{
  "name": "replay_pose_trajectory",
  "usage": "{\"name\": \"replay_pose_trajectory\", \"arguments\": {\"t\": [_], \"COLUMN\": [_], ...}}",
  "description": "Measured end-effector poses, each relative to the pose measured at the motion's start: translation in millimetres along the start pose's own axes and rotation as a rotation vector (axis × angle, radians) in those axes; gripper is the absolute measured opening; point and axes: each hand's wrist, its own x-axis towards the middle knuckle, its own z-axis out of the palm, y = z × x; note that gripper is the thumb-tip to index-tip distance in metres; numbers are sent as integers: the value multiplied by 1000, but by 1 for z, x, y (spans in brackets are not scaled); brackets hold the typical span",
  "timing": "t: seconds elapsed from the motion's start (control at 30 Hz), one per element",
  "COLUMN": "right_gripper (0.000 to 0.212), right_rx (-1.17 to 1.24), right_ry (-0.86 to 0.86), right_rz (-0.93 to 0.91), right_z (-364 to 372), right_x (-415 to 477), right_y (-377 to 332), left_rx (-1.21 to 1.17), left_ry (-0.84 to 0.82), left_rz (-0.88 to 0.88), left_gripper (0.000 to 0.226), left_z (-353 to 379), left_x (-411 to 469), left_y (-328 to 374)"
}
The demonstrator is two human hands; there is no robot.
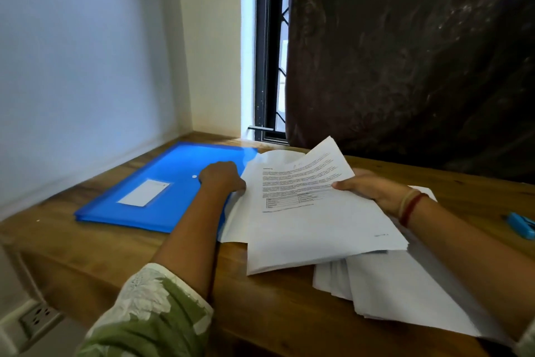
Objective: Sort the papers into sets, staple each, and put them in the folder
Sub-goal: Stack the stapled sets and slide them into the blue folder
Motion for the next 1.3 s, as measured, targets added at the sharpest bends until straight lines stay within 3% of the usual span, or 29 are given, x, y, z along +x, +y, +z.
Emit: {"name": "replay_pose_trajectory", "arguments": {"t": [0.2, 0.37, 0.6, 0.67, 0.73, 0.83, 0.93, 1.07, 1.3], "right_gripper": [34, 41, 37, 51, 63, 44, 40, 51, 61], "right_rx": [-116, -263, -660, -602, -581, -614, -404, -96, 102], "right_ry": [-91, -122, -109, -218, -223, -85, 39, 124, 126], "right_rz": [4, 23, 72, 133, 163, 47, -74, -86, -95], "right_z": [5, 13, 6, -1, -6, 8, 29, 54, 104], "right_x": [26, 46, 52, 52, 60, 70, 75, 82, 91], "right_y": [-22, -39, -66, -71, -70, -63, -52, -34, -18], "left_rx": [83, -4, -43, -35, -27, -29, -36, -47, -28], "left_ry": [77, 200, 255, 265, 265, 263, 261, 242, 251], "left_rz": [42, 57, 10, 12, 24, 45, 62, 78, 108], "left_gripper": [33, 26, 25, 24, 24, 24, 24, 19, 19], "left_z": [-6, -8, -15, -16, -17, -18, -18, -19, -17], "left_x": [1, 2, 0, 0, 0, 0, -2, -3, -3], "left_y": [-3, -3, -6, -6, -5, -1, 1, 3, 7]}}
